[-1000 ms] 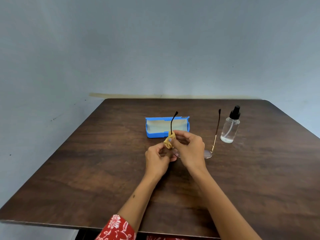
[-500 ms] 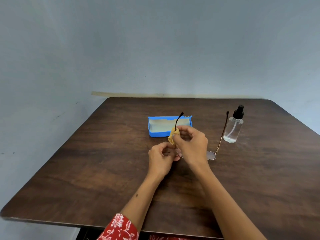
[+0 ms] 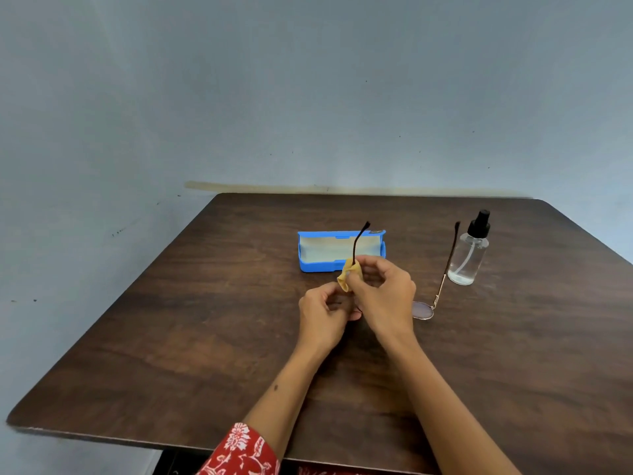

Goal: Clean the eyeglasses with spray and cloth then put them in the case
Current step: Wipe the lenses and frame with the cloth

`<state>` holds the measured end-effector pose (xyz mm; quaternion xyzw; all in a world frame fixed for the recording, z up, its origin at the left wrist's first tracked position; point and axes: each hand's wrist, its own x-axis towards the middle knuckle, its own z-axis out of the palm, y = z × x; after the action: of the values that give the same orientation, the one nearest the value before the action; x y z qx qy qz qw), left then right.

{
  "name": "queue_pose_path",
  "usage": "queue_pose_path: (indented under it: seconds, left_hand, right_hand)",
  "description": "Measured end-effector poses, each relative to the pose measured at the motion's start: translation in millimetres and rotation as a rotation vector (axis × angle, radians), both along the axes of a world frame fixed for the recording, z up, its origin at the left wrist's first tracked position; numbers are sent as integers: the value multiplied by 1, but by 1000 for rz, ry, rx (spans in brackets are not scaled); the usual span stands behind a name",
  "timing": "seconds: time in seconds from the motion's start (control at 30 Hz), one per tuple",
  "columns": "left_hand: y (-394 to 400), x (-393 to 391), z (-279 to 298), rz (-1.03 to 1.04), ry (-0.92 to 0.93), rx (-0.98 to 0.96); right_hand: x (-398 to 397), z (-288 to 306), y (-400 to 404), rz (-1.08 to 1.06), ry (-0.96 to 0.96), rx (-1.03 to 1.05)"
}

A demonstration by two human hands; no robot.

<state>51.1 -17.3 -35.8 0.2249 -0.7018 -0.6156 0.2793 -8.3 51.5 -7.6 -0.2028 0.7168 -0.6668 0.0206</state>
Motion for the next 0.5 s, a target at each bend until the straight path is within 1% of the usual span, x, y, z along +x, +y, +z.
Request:
queue_pose_path:
  seconds: [0.17,0.27,0.33,0.5]
  left_hand:
    - [-1,-3,-2,9,-8,60]
    - [-1,-4,-3,12,-33,60]
    - [-1,-4,-2,15,-44,55]
    - [-2,-1,-2,11,-34,38]
  right_hand:
    - [-5,35,-1,-40,68,-153]
    - [-5,43,0,-39,93,-217]
    - [-4,36,-1,-39,85,-196]
    - [0,7,1,2,32,-31]
